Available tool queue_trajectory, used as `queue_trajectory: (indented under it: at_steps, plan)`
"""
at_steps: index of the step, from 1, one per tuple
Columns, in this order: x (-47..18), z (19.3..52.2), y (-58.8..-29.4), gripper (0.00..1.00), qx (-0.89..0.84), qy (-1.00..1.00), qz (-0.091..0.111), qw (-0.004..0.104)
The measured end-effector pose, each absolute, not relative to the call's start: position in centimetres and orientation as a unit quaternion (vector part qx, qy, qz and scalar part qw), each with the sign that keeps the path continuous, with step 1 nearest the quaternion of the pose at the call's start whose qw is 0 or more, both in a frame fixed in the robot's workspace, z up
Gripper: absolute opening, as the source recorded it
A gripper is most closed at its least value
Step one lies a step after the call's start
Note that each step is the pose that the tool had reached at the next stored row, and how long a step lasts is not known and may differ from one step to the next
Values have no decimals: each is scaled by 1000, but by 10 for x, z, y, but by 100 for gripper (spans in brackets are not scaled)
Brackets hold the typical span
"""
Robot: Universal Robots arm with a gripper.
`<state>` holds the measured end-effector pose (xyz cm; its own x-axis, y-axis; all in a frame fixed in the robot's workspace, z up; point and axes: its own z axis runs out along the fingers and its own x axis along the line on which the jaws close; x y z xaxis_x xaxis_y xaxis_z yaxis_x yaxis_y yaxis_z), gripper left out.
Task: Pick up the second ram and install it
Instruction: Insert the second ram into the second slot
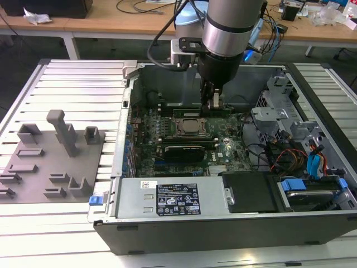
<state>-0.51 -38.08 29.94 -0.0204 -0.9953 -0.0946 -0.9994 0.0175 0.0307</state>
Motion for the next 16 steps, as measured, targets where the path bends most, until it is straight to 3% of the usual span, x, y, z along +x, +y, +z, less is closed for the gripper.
queue_trajectory:
  at_steps: [16]
  plan:
    - [-14, 280, -378, 14, -700, 713, 44, 23]
